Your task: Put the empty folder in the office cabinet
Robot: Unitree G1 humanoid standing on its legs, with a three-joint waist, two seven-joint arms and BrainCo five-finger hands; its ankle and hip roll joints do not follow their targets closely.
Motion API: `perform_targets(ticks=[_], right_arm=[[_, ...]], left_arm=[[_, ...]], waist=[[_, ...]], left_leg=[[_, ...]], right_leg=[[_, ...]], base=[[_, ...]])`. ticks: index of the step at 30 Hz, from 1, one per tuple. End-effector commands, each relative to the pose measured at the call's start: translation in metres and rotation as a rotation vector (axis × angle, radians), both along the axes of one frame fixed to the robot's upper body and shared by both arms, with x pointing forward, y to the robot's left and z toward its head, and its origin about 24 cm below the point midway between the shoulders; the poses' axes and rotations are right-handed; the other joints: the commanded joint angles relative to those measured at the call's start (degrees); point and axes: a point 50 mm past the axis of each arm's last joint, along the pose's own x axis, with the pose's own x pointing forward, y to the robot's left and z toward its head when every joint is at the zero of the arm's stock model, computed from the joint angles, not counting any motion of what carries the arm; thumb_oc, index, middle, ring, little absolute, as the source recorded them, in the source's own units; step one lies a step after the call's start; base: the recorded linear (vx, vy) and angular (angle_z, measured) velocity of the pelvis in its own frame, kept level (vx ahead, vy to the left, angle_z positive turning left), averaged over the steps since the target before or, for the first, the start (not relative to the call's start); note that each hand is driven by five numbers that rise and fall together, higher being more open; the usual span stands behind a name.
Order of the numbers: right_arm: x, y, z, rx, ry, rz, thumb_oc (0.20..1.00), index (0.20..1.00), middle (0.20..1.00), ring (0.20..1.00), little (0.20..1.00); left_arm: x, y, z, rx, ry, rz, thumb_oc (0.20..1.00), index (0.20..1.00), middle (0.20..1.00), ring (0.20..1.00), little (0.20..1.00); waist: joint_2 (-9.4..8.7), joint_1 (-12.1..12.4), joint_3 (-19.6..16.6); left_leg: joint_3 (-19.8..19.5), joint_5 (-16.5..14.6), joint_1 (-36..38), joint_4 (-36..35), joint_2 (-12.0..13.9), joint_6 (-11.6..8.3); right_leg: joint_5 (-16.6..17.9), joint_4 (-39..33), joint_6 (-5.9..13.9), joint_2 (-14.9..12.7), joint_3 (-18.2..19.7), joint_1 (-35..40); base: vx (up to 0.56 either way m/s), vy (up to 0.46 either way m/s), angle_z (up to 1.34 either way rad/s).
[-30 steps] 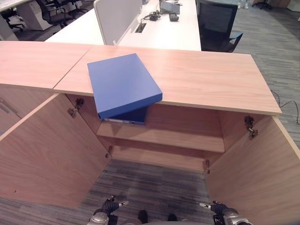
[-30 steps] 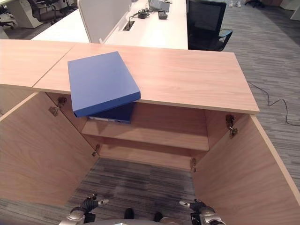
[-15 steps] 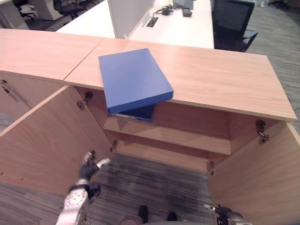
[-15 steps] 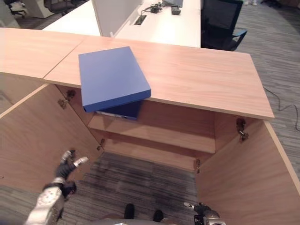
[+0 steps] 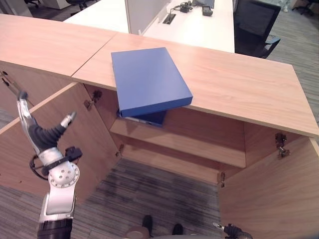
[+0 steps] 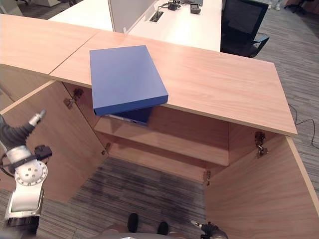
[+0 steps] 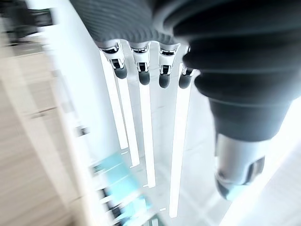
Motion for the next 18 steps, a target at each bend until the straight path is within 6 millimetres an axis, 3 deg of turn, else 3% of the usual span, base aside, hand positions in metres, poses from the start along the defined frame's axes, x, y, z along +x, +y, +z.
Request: perform_targets(ticks=[1,7,18], right_arm=[[0.005,0.010,-0.001,0.002,-0.007,0.001,1.000,1.000,1.000,1.000,1.000],[0.007,0.005,0.000,-0.013,0.008,0.029,1.000,1.000,1.000,1.000,1.000],[0.010,0.005,0.000,0.004,0.031,0.083,1.000,1.000,1.000,1.000,1.000]], left_arm=[[-0.003,-0.016,0.030,0.184,-0.114,-0.046,1.000,1.000,1.000,1.000,1.000],[0.014,-0.039,0.031,0.356,-0.003,-0.179,1.000,1.000,1.000,1.000,1.000],[0.019,-0.089,0.039,0.504,0.040,-0.484,1.000,1.000,1.000,1.000,1.000]], waist=[[-1.16,-0.9,-2.8],[-0.50,-1.8,-3.7],[-0.49,-3.5,-4.9]], left_leg=[[0.2,-7.3,2.0,0.1,-1.0,-0.38],[0.6,-7.7,2.8,0.1,-1.1,-0.33],[1.7,-8.7,3.7,0.1,-1.0,-0.15]], right_leg=[[1.7,0.1,7.42,-7.0,-0.2,-0.8],[1.8,0.1,7.32,-6.9,0.1,-0.3],[1.8,0.0,7.29,-6.7,1.0,0.0]], base=[[0.00,0.000,0.00],[0.00,0.000,0.00],[0.00,0.001,-0.04]])
